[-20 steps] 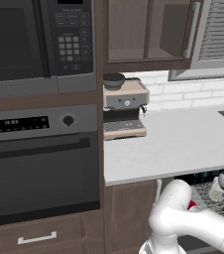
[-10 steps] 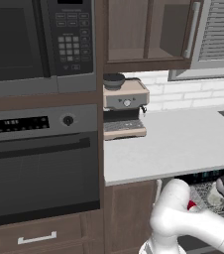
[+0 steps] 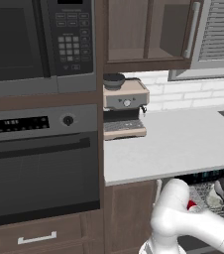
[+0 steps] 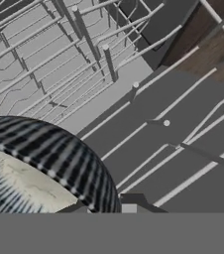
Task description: Pick up the cup and bowl from the counter, place them in the dishwasher, and close the dishwasher door.
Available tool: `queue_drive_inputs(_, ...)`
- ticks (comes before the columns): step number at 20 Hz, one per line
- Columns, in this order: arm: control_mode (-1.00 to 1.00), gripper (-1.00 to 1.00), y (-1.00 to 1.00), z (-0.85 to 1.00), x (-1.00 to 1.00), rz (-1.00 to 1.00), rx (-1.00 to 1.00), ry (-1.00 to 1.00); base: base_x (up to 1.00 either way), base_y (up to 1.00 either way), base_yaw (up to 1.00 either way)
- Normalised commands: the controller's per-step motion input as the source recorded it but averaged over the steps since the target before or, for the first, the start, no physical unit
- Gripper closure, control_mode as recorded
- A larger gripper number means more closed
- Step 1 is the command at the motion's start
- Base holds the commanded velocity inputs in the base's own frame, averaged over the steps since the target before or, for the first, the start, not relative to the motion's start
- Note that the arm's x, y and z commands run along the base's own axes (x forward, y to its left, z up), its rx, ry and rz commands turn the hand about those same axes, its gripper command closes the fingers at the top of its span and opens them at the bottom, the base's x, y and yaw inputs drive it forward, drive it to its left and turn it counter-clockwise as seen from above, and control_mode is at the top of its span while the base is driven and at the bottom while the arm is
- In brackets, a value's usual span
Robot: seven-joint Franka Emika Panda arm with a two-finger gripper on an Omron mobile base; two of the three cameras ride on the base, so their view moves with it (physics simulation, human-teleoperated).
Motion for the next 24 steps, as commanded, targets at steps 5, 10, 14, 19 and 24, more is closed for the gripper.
queue_drive_inputs(5, -1.0, -1.0, 0.0, 0.0, 0.0, 0.0, 0.0, 0.0, 0.0, 0.0, 0.0)
queue_drive_inputs(10, -1.0, -1.0, 0.0, 0.0, 0.0, 0.0, 0.0, 0.0, 0.0, 0.0, 0.0)
queue_drive_inputs(14, -1.0, -1.0, 0.0, 0.12, 0.0, 0.0, 0.0, 0.0, 0.0, 0.0, 0.0)
queue_drive_inputs(19, -1.0, -1.0, 0.0, 0.59, 0.0, 0.0, 0.0, -0.01, 0.0, 0.0, 0.0)
queue_drive_inputs(24, -1.0, -1.0, 0.0, 0.65, -0.04, 0.0, 0.0, -0.02, 0.0, 0.0, 0.0)
